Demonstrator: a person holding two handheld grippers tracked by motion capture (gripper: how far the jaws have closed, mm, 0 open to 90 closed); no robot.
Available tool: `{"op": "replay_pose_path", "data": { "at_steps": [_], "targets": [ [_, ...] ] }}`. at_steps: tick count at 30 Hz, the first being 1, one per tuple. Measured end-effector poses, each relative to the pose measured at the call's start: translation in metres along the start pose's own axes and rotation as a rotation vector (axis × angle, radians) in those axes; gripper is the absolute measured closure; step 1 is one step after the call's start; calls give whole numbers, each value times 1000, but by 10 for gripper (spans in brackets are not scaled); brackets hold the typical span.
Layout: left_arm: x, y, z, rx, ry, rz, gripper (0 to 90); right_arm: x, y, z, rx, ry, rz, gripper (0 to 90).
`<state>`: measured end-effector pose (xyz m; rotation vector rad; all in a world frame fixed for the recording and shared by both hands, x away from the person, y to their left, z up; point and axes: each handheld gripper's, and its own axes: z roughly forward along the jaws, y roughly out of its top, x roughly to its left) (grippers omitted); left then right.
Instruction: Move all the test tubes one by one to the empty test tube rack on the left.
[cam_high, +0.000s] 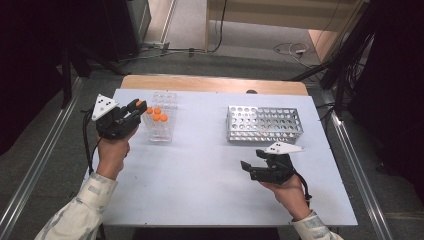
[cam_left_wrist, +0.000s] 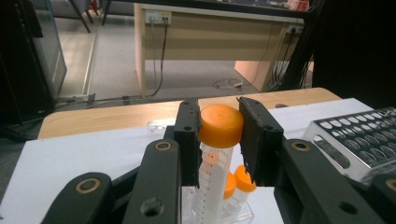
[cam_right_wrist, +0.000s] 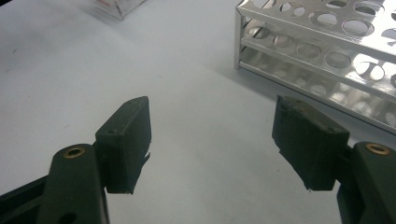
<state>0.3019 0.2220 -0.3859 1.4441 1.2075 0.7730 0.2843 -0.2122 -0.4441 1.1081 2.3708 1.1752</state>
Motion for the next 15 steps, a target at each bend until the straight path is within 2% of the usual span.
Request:
{"op": "replay_pose_path", "data": {
  "at_steps": [7, 12, 15],
  "targets": [
    [3, -2, 10, -2, 24, 1, 699, 0, 0, 0, 0, -1, 5, 270],
    [2, -5, 18, -3, 36, 18, 699, 0, 0, -1, -4, -2, 8, 270],
    [-1, -7, 20, 3, 48, 44, 699, 0, 0, -1, -4, -4, 10, 270]
  ]
}}
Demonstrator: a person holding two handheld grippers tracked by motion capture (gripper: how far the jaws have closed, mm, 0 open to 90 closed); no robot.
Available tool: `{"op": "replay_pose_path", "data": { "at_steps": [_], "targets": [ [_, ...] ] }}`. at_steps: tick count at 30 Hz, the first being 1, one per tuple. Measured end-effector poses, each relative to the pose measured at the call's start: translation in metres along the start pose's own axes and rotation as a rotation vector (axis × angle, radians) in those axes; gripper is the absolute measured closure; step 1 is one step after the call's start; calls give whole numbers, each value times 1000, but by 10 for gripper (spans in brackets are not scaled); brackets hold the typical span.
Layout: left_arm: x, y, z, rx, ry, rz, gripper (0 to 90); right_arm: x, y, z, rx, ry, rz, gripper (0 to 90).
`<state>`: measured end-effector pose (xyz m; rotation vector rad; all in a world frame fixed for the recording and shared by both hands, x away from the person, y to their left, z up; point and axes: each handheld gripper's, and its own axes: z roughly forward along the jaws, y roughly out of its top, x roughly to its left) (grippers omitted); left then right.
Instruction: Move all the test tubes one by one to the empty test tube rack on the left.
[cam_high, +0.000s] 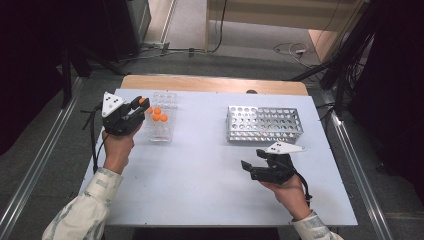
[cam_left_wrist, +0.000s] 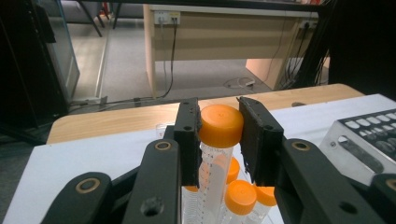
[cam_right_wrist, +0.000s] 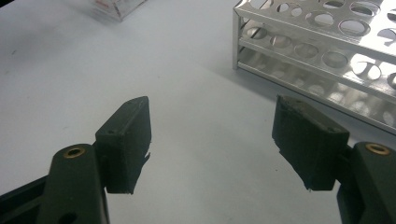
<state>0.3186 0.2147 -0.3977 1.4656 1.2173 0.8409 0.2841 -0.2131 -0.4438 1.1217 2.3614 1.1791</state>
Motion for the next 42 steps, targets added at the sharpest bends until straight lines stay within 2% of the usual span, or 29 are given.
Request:
{"op": "replay_pose_path", "data": {
  "at_steps": [10, 24, 26, 28, 42],
  "targets": [
    [1, -15, 8, 42, 11, 6, 697, 1, 0, 0, 3, 3, -2, 270],
    [-6, -19, 9, 70, 18, 27, 684, 1, -1, 0, 6, 0, -6, 270],
    [-6, -19, 10, 74, 15, 24, 675, 1, -1, 0, 6, 2, -6, 270],
    [-6, -20, 10, 82, 16, 22, 616, 1, -1, 0, 6, 1, -8, 270],
    [-6, -17, 3, 79, 5, -5, 598, 1, -1, 0, 6, 1, -4, 270]
  ]
}}
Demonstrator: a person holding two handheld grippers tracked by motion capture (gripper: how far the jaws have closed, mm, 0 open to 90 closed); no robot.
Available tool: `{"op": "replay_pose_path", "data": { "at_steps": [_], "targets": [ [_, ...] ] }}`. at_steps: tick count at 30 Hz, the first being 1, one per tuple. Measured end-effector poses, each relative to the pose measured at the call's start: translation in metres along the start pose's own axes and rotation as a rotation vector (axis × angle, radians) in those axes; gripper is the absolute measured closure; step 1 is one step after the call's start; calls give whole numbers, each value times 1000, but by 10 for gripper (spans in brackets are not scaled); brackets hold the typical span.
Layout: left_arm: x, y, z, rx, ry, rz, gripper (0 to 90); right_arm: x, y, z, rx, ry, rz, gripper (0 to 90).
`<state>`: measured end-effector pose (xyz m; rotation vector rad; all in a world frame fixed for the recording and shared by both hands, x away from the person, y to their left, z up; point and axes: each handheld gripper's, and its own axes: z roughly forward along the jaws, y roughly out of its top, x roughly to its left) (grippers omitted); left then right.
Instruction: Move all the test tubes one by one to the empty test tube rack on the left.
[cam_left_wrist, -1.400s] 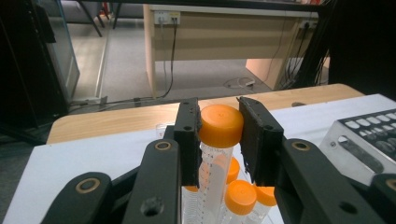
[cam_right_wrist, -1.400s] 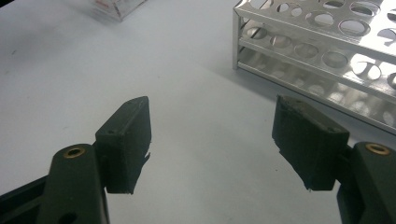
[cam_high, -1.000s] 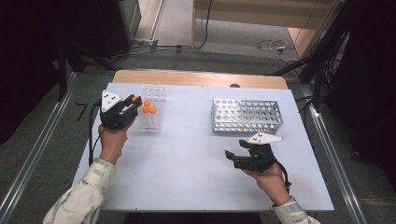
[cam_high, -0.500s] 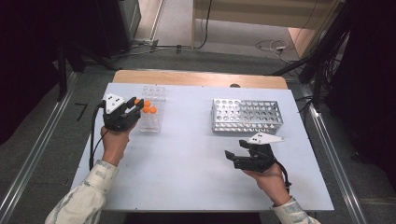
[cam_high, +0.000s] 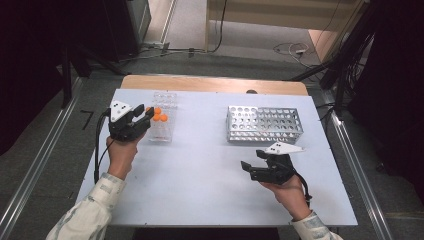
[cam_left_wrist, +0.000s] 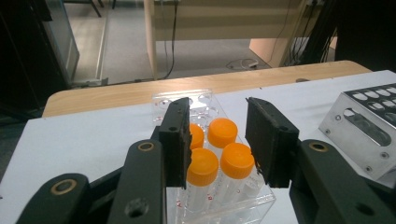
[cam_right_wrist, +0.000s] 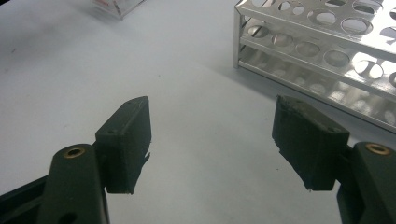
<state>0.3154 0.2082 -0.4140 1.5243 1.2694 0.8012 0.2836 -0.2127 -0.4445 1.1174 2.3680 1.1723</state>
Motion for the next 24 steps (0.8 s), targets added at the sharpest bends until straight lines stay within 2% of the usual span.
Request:
{"op": "replay_pose_path", "data": {
  "at_steps": [3, 7, 9, 11, 12, 18, 24],
  "targets": [
    [0, 1, -2, 6, -11, -14, 572, 0, 0, 0, -1, -2, 1, 270],
    [-2, 0, -6, 28, -34, -27, 486, -2, 0, 0, -1, -7, 6, 270],
    [-3, -2, -11, 5, -37, -53, 460, -3, 0, 0, -4, -9, 9, 270],
    [-2, -6, -14, 18, -42, -76, 445, -4, 0, -1, -5, -10, 10, 270],
    [-2, -9, -16, 18, -38, -74, 413, -4, 0, -1, -5, -12, 10, 270],
    [-4, -24, -30, 13, -32, -65, 384, -7, -1, -1, -7, -23, 19, 270],
    [-10, -32, -43, 3, -40, -73, 337, -13, -2, -2, -9, -42, 28, 270]
  ]
}}
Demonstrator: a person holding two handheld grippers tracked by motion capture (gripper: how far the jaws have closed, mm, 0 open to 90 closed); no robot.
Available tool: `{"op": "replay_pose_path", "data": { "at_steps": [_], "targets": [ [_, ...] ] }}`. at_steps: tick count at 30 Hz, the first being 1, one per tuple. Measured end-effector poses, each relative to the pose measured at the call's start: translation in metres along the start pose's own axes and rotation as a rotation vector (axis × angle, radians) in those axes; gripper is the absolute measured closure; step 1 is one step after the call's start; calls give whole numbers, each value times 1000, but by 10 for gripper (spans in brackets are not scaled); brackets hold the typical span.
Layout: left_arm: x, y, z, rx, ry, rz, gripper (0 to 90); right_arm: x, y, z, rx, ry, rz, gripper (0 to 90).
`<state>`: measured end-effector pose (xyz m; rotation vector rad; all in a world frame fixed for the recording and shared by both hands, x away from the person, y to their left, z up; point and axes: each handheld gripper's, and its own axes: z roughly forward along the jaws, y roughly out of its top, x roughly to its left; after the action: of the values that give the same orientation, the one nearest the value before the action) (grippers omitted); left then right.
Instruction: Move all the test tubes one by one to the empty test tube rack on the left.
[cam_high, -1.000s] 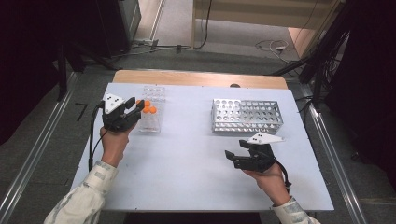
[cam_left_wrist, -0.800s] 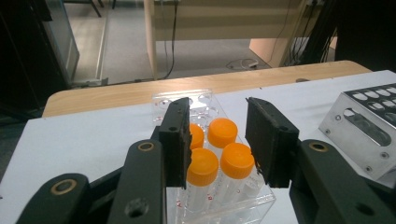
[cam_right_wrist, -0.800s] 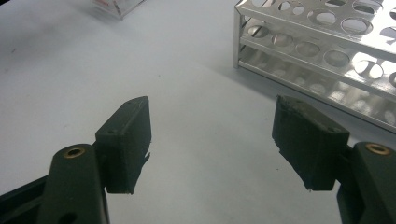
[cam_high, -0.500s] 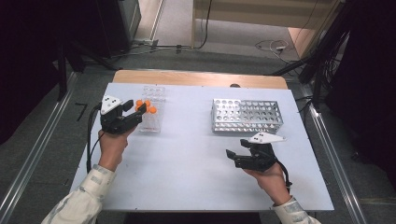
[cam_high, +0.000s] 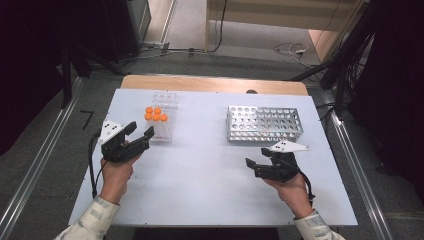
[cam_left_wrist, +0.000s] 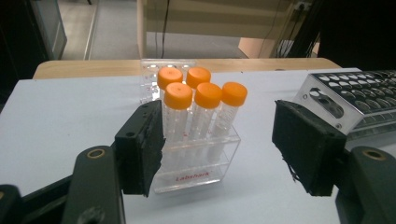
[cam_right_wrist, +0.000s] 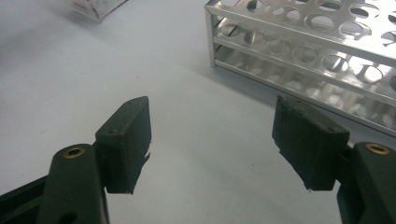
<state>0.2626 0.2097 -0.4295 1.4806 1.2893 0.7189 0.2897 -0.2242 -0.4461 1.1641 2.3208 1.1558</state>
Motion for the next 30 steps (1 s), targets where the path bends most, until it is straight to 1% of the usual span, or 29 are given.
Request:
{"op": "replay_pose_path", "data": {
  "at_steps": [6, 11, 15, 17, 22, 25, 27, 30],
  "targets": [
    [-6, -8, -3, 11, -20, -4, 301, -7, -2, -3, -7, -17, 15, 269],
    [-12, -16, -7, 29, -29, 9, 273, -10, -4, -6, -11, -33, 18, 268],
    [-13, -24, -13, 30, -37, -1, 268, -14, -7, -8, -18, -46, 20, 268],
    [-14, -27, -15, 35, -30, 6, 247, -15, -8, -9, -23, -53, 16, 266],
    [-11, -38, -21, 47, -13, 8, 226, -19, -11, -10, -27, -63, 26, 263],
    [-7, -44, -22, 68, -3, -4, 200, -21, -13, -12, -30, -69, 26, 262],
    [-6, -47, -24, 74, 8, -10, 186, -23, -14, -14, -29, -74, 30, 262],
    [-6, -52, -26, 85, 21, 10, 176, -26, -17, -17, -30, -85, 34, 262]
  ]
}}
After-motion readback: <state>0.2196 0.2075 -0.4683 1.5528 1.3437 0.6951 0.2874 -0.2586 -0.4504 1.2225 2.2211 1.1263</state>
